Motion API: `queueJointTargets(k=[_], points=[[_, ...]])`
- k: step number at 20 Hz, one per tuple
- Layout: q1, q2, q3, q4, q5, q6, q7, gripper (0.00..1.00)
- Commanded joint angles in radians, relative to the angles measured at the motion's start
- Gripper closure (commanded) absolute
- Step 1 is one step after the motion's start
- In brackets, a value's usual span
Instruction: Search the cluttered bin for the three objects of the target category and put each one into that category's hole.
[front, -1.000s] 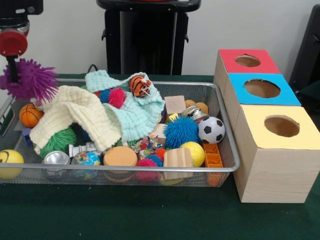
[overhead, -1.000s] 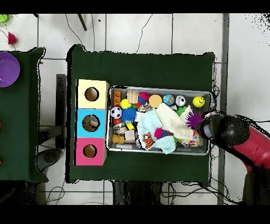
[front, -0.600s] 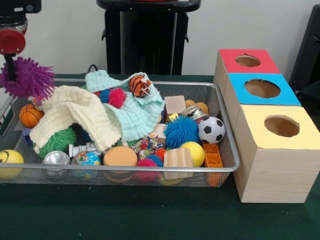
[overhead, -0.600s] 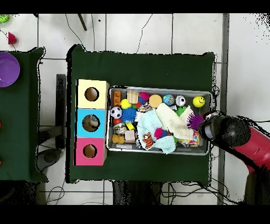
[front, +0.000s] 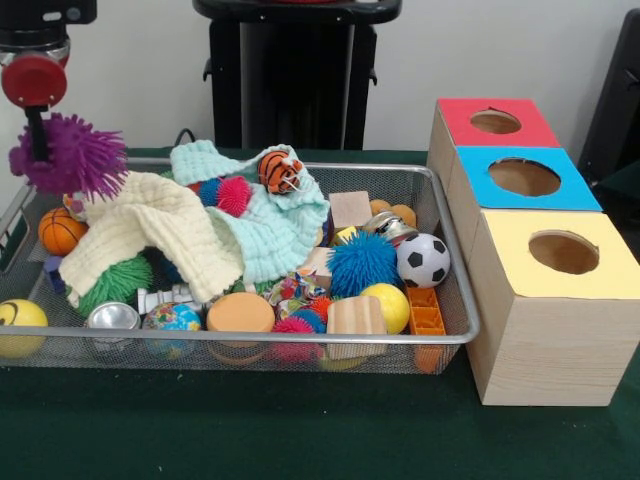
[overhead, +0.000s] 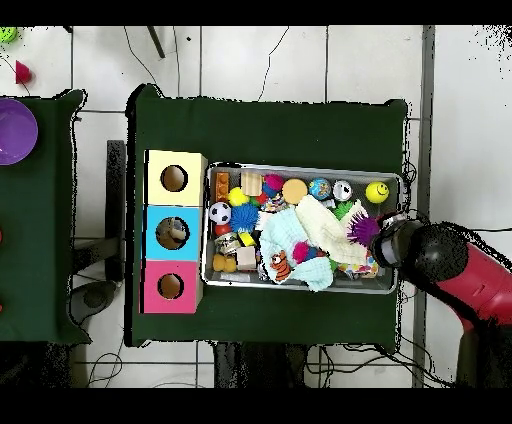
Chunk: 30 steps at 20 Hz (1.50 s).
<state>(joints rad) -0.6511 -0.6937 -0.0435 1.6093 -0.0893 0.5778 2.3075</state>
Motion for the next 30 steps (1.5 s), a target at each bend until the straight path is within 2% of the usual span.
queueJointTargets(k=[1,8,15,19,24,25,30], points=[[0.015,0.026,0.112,0.122,0.05,-0.119,0.094,1.0],[0.023,0.082,0.13,0.125,0.077,-0.207,0.117,1.0],[0.058,0.102,0.124,0.135,0.119,-0.256,0.153,1.0],[0.044,0.148,0.134,0.092,0.112,-0.282,0.105,1.0],[-0.003,0.177,0.168,0.049,0.048,-0.305,-0.004,1.0],[-0.009,0.182,0.172,0.037,0.032,-0.31,-0.02,0.0],[0.002,0.184,0.149,0.015,0.012,-0.289,-0.035,0.0]])
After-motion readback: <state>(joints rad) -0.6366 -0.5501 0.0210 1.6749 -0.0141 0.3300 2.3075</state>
